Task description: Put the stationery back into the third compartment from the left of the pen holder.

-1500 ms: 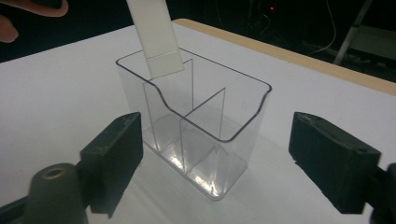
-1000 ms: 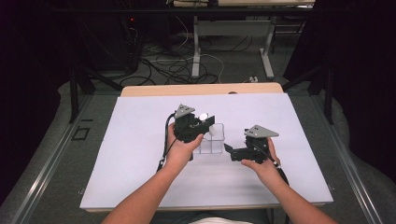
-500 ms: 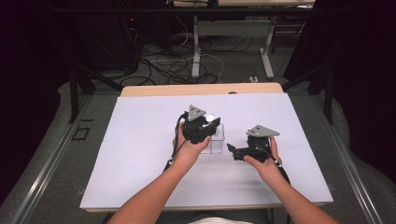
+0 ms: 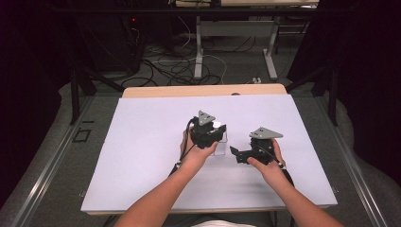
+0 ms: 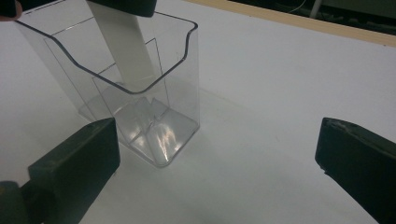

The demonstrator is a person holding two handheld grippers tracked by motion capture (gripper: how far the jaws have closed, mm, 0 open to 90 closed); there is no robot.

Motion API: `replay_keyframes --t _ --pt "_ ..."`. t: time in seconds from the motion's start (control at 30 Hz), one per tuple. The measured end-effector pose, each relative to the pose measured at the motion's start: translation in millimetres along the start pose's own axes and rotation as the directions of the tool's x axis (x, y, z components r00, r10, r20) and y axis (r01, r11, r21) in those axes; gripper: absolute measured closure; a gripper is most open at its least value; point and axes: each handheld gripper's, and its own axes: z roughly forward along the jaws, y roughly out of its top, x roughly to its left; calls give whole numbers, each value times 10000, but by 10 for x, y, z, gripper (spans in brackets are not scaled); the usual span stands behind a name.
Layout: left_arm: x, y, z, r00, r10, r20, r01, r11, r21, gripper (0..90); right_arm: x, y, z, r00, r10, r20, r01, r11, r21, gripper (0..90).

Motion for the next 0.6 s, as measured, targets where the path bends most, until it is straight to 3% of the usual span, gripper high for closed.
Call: replay_keyframes --t 0.13,0.47,0.6 --pt "-6 -23 34 9997 211 -102 -209 9996 184 665 5 -4 4 10000 2 -20 -2 10000 59 0" --pt "-9 -67 70 9995 307 -106 -302 9982 510 664 4 -16 11 10000 10 -57 -9 9999 145 0" --pt "-17 -79 84 9995 271 -153 -264 9988 400 664 6 -20 17 9999 24 -135 -22 9999 134 0"
